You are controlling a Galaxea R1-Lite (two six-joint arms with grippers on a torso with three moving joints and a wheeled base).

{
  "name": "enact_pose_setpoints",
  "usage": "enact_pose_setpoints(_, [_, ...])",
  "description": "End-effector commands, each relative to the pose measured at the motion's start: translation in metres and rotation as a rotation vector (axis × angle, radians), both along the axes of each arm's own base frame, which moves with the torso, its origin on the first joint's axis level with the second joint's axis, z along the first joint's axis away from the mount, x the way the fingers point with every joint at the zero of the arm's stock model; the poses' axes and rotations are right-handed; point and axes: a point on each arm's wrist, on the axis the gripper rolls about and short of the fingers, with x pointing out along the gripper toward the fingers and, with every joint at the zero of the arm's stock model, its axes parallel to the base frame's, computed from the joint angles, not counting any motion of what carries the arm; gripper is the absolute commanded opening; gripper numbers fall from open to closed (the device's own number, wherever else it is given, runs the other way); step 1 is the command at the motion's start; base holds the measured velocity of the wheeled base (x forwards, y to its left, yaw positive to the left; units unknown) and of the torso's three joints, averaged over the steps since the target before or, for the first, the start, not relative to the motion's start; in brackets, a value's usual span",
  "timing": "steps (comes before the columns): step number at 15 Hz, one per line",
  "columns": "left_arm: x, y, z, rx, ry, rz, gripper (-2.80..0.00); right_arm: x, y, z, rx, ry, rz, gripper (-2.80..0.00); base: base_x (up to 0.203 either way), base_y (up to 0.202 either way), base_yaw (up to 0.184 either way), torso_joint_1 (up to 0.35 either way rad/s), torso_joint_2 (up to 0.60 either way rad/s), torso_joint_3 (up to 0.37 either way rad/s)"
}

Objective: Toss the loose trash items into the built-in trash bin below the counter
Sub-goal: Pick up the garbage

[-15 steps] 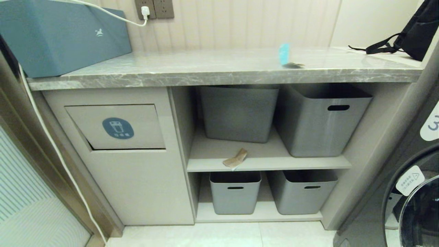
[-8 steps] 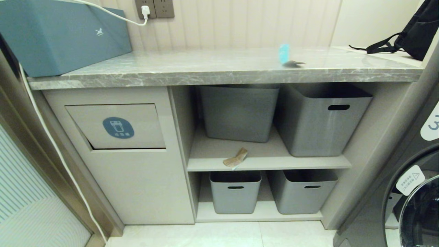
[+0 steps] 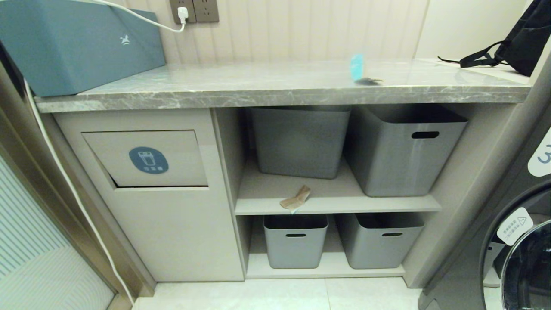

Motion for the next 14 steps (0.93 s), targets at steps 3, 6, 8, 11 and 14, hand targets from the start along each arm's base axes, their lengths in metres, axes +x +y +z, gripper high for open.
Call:
enact_pose_setpoints(3, [0.087,-0.006,0.048,0.029,0.3,-0.214,0.0,0.0,0.0,0.0,0.001,0.002,0.0,-2.8,0.0,0.0,0.0,0.0,0.0,0.0])
enact_pose_setpoints(6, [0.161,-0.034,0.045,0.128,0.477,-0.479,0.0,0.0,0.0,0.0,0.001,0.002,-0.001,-2.8,0.0,0.0,0.0,0.0,0.0,0.0])
enact_pose_setpoints(8, [0.195,-0.07,0.03,0.204,0.576,-0.626,0.0,0.0,0.0,0.0,0.001,0.002,0.0,-2.8,0.0,0.0,0.0,0.0,0.0,0.0])
enact_pose_setpoints(11, [0.234,-0.125,0.005,0.267,0.672,-0.746,0.0,0.0,0.0,0.0,0.004,0.002,-0.003,-2.8,0.0,0.0,0.0,0.0,0.0,0.0])
enact_pose_setpoints(14, [0.276,-0.178,-0.023,0.275,0.675,-0.723,0.0,0.0,0.0,0.0,0.004,0.002,-0.003,-2.8,0.0,0.0,0.0,0.0,0.0,0.0])
